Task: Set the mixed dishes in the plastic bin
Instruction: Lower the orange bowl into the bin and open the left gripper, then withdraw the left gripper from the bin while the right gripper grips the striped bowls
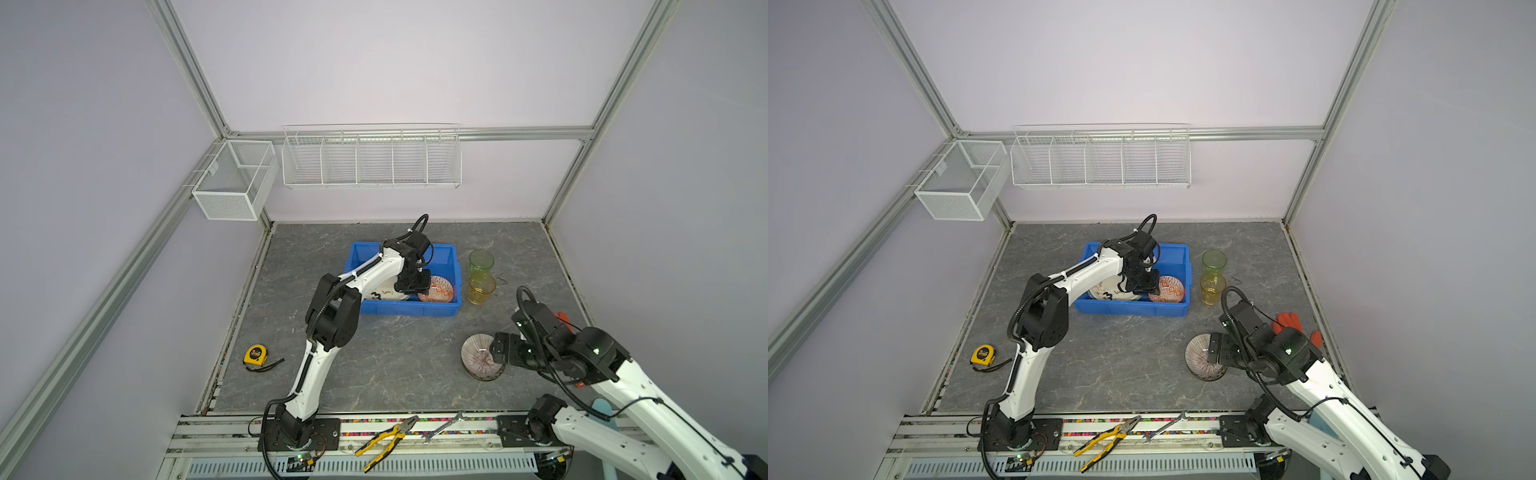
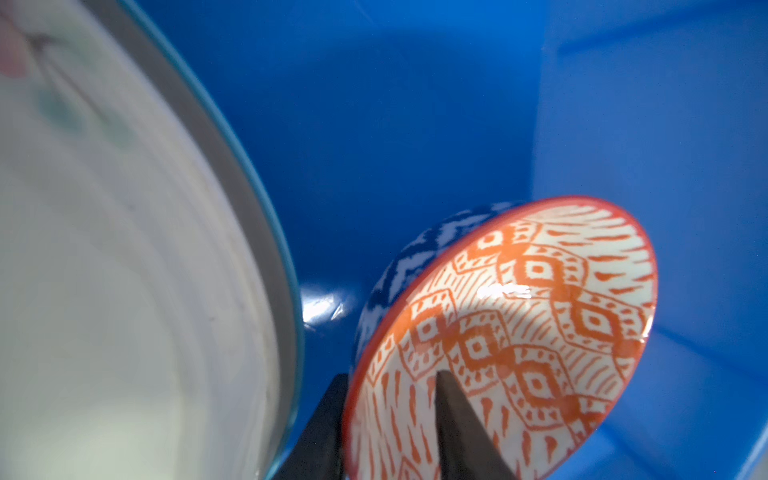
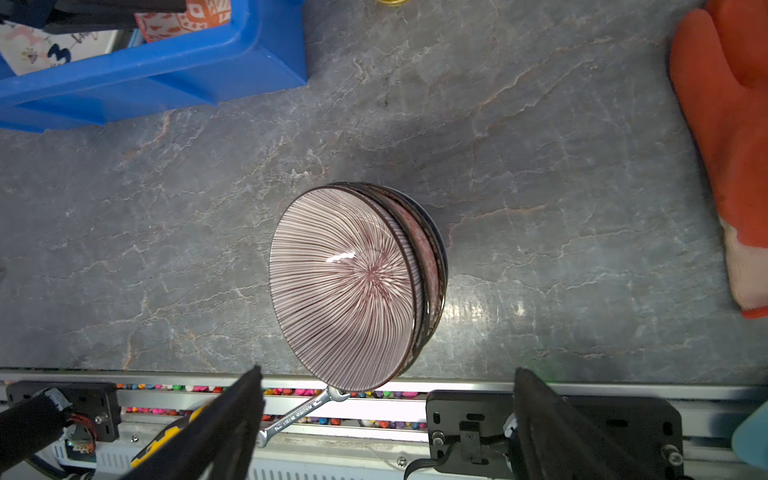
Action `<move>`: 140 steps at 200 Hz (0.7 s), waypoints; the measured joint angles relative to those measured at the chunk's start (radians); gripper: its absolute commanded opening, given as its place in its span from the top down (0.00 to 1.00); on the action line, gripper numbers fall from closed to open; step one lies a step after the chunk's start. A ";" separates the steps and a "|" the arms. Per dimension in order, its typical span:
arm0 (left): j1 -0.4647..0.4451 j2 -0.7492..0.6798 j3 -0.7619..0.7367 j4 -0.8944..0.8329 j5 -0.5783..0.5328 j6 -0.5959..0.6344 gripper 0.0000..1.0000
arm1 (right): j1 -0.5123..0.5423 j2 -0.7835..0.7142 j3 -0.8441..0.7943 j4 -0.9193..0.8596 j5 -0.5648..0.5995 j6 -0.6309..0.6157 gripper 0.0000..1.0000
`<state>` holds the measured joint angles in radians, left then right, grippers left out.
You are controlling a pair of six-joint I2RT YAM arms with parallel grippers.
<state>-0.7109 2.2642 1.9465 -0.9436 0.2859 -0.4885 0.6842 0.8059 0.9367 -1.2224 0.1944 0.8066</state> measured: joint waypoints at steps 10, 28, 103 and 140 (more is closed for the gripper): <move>-0.002 -0.003 -0.002 0.004 0.007 0.000 0.49 | -0.001 0.008 0.001 -0.007 0.004 0.002 0.04; -0.005 -0.018 -0.008 0.003 0.011 -0.003 0.39 | -0.002 0.025 0.007 -0.021 0.010 0.002 0.08; -0.010 -0.173 -0.036 0.010 0.018 -0.021 0.17 | -0.002 0.094 0.023 -0.019 0.005 -0.020 0.24; -0.020 -0.276 -0.122 0.032 0.017 -0.038 0.15 | -0.002 0.131 0.029 -0.017 -0.010 -0.025 0.29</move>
<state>-0.7311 1.9884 1.8240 -0.9119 0.3027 -0.5262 0.6823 0.9367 0.9661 -1.2396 0.1841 0.7818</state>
